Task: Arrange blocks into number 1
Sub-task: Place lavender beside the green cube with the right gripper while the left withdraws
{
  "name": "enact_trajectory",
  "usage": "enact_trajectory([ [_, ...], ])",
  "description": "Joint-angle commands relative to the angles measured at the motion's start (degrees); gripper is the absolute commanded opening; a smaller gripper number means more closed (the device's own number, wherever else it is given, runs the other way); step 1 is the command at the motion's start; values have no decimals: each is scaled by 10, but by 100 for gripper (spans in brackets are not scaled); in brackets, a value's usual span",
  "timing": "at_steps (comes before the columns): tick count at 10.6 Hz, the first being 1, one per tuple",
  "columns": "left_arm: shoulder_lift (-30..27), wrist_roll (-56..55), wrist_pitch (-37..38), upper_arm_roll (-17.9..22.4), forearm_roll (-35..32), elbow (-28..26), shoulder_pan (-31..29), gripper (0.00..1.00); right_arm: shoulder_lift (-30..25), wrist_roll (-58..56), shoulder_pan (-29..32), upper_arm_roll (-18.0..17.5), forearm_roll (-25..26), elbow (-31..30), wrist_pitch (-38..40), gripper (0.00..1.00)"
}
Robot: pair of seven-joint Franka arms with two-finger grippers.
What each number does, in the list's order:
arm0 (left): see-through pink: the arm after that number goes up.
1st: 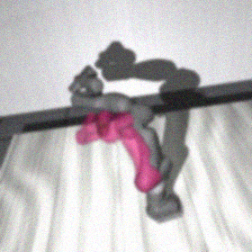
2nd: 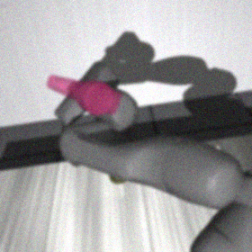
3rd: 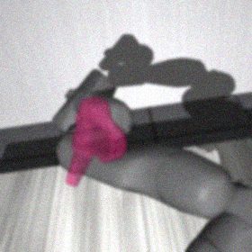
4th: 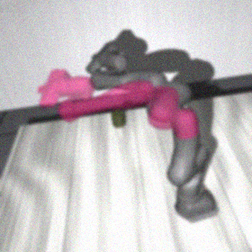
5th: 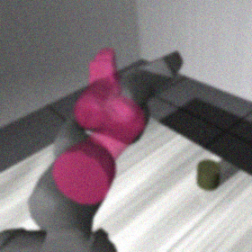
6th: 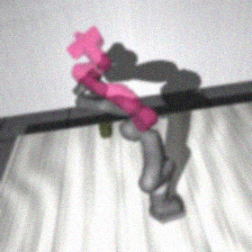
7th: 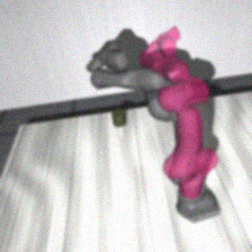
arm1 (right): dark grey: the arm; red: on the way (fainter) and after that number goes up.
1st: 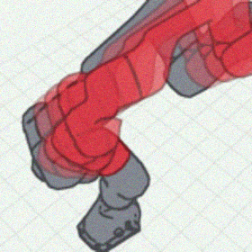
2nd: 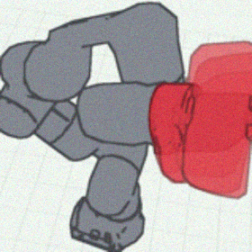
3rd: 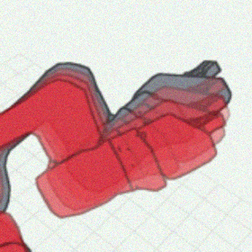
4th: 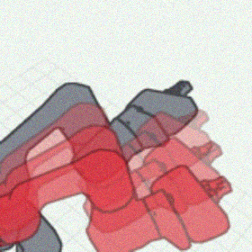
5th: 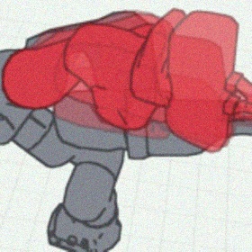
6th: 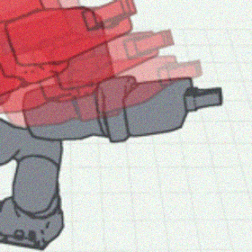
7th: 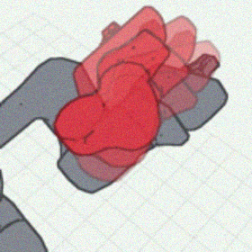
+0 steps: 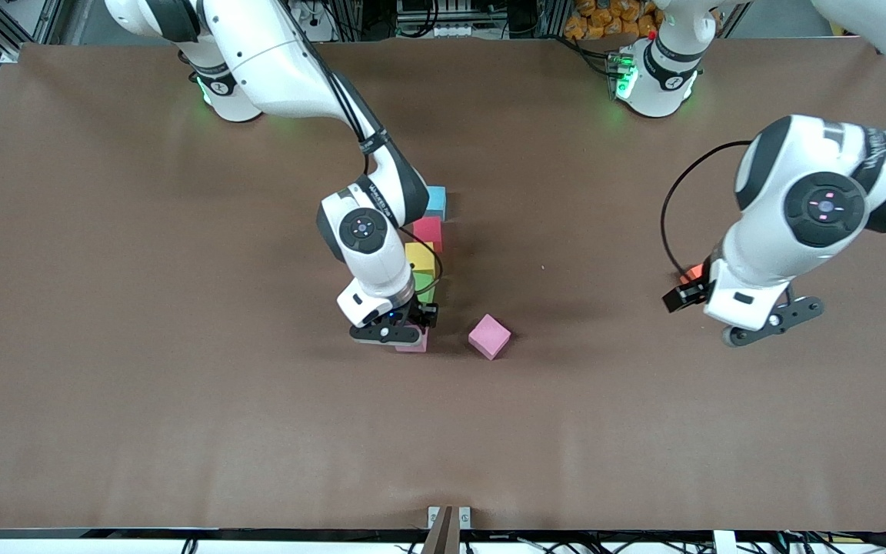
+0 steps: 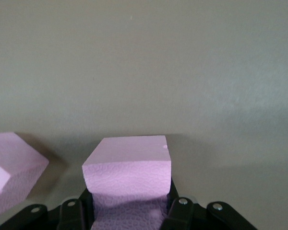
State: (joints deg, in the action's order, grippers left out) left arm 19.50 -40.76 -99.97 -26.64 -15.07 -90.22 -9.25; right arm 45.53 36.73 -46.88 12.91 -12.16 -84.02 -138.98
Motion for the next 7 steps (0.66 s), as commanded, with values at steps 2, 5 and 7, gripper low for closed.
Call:
enact_trajectory([
  [2, -11, 74, 45, 0, 32, -19, -6, 100, -4, 17, -15, 0, 0, -18, 0, 52],
  [5, -59, 137, 69, 28, 82, -51, 7, 100, -16, 13, -22, -1, 7, -28, -1, 100],
  [7, -98, 153, 69, 77, 95, -79, 53, 100, -64, -5, -17, -2, 20, -63, 5, 100],
])
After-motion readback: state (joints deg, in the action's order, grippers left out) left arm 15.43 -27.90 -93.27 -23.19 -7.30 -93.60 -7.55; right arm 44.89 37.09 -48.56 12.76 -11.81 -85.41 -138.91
